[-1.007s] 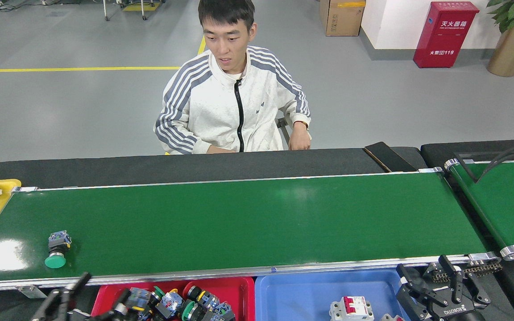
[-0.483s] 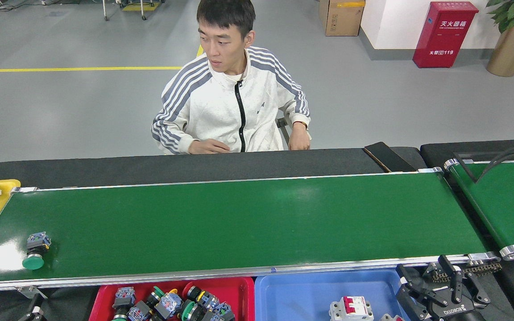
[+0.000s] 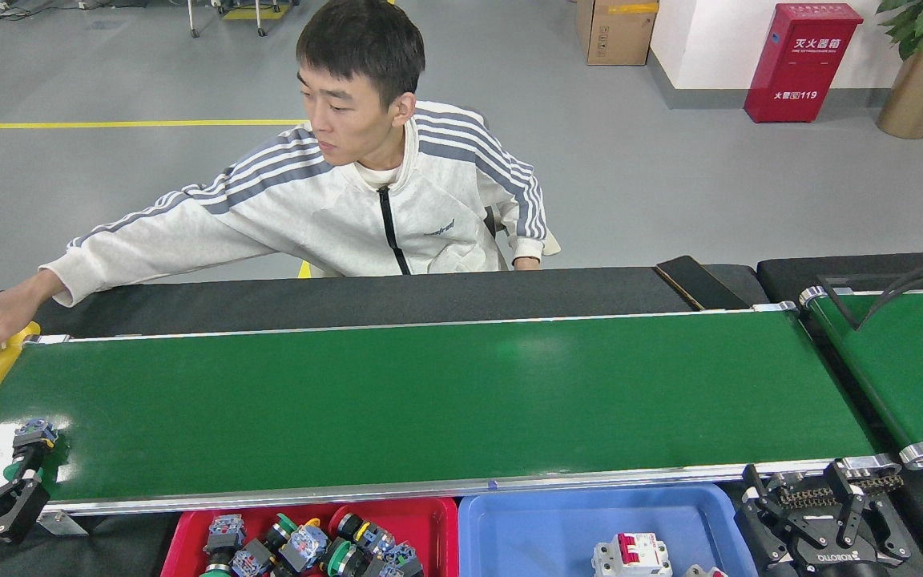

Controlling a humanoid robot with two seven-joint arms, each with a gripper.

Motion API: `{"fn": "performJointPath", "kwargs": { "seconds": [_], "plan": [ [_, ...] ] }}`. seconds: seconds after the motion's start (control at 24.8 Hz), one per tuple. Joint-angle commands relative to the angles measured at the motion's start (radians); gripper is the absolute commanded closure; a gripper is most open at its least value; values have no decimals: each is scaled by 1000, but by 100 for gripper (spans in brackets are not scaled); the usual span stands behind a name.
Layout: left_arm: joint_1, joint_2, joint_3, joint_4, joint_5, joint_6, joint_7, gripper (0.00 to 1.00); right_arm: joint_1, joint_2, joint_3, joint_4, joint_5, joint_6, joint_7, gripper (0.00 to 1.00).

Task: Pick switch part from conveyor to tray

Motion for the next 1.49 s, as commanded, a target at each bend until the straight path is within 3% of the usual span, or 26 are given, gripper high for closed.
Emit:
{"fn": "performJointPath", "kwargs": {
  "seconds": [0.0, 0.12, 0.2, 0.24, 0.32, 0.4, 0.44, 0.68, 0.77, 0.85, 0.97, 1.05, 1.13, 1.17, 1.21, 1.29, 1.45],
  "plan": [
    [-47, 30, -17, 58, -3, 10, 5, 0, -7, -8, -1, -12, 0, 2, -1, 0],
    [-106, 41, -61, 150, -10, 70, 13, 0, -12, -9, 0, -11, 0, 2, -1, 0],
    [-153, 51, -135, 228, -11, 182, 19, 4, -15, -11, 0, -11, 0, 2, -1, 0],
    [-175, 54, -167, 257, -10, 228, 24, 8, -15, -11, 0, -11, 0, 2, -1, 0],
    [-222, 57, -233, 322, -8, 289, 77, 30, -13, -11, 2, -11, 0, 2, -1, 0],
    [-239, 57, -242, 353, -5, 296, 122, 56, -13, -11, 2, -11, 0, 2, -1, 0],
    [-239, 56, -242, 354, 0, 289, 123, 62, -13, -9, 2, -11, 0, 2, -1, 0],
    [-233, 42, -248, 328, 3, 251, 125, 78, -16, -6, 0, -12, 0, 2, -1, 0],
    [-210, 22, -248, 235, 4, 185, 123, 80, -15, -3, 0, -12, 0, 4, -1, 0],
    [-126, 4, -248, 63, 4, 79, 122, 79, -13, -3, -1, -14, 0, 5, -1, 0],
    [77, -4, -233, -302, 47, -146, 111, 73, -13, -1, -3, -15, 0, 8, -1, 0],
    [243, -12, -245, -522, 81, -197, 90, 66, -13, -1, -3, -15, -2, 5, -1, 0],
    [396, -51, -254, -695, 79, -211, 70, 33, -13, -1, -1, -17, -2, 2, -1, 0],
    [444, -94, -273, -752, 79, -211, 68, 4, -15, -3, -1, -17, -2, 2, -1, 0],
    [457, -157, -294, -773, 82, -215, 70, 0, -13, -4, -1, -17, -2, 2, -1, 0],
    [454, -232, -317, -769, 76, -234, 70, 0, -13, -6, -1, -15, -2, 2, -1, 0],
    [457, -256, -307, -769, 72, -223, 70, 0, -15, 6, -1, -17, -2, 5, -1, 0]
  ]
}}
